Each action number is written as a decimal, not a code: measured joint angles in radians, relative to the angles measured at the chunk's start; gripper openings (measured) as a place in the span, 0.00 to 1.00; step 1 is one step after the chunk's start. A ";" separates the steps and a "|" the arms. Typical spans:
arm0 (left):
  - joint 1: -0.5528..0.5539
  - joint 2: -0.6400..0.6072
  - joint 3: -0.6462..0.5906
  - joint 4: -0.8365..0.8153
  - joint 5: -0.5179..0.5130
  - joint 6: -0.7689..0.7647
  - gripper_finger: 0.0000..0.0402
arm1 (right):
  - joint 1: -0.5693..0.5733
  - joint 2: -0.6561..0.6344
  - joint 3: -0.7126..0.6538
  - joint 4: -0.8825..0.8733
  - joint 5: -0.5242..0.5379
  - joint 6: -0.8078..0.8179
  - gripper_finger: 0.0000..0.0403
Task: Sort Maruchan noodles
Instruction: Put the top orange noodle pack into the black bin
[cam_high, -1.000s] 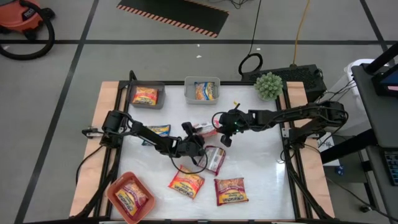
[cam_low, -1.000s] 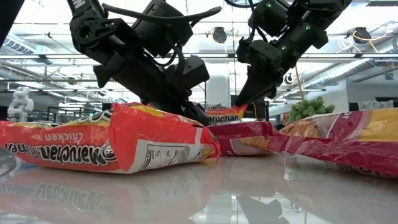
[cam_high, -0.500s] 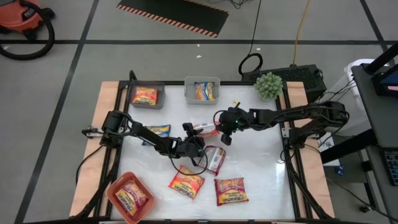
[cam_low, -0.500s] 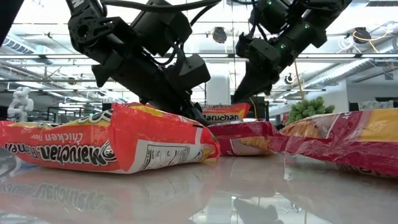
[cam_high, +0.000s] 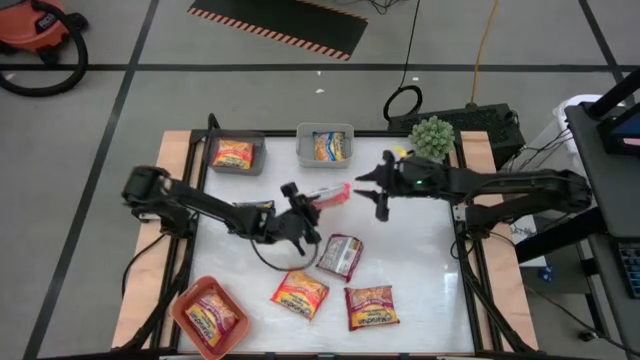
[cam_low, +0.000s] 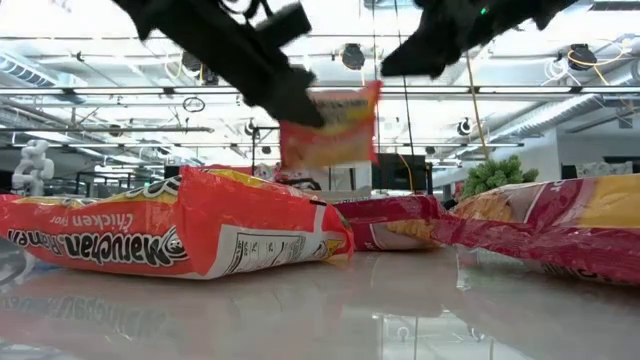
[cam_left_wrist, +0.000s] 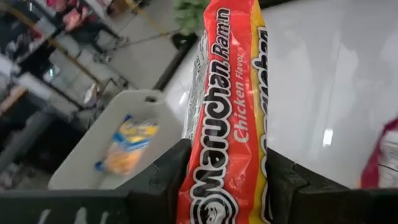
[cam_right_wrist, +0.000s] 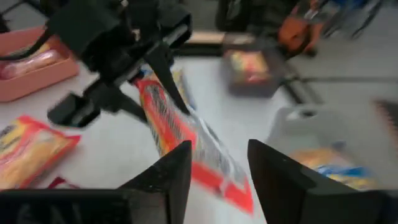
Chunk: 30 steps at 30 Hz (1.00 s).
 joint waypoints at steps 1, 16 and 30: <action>0.007 -0.037 0.000 -0.044 -0.003 -0.027 0.36 | 0.000 -0.024 0.000 -0.005 0.023 -0.015 0.38; 0.239 -0.510 0.000 -0.591 -0.023 -0.335 0.37 | -0.001 -0.127 -0.082 0.030 0.100 -0.214 0.38; 0.752 -0.723 0.000 -0.952 0.416 -0.115 0.37 | -0.001 -0.127 -0.087 0.072 0.099 -0.263 0.39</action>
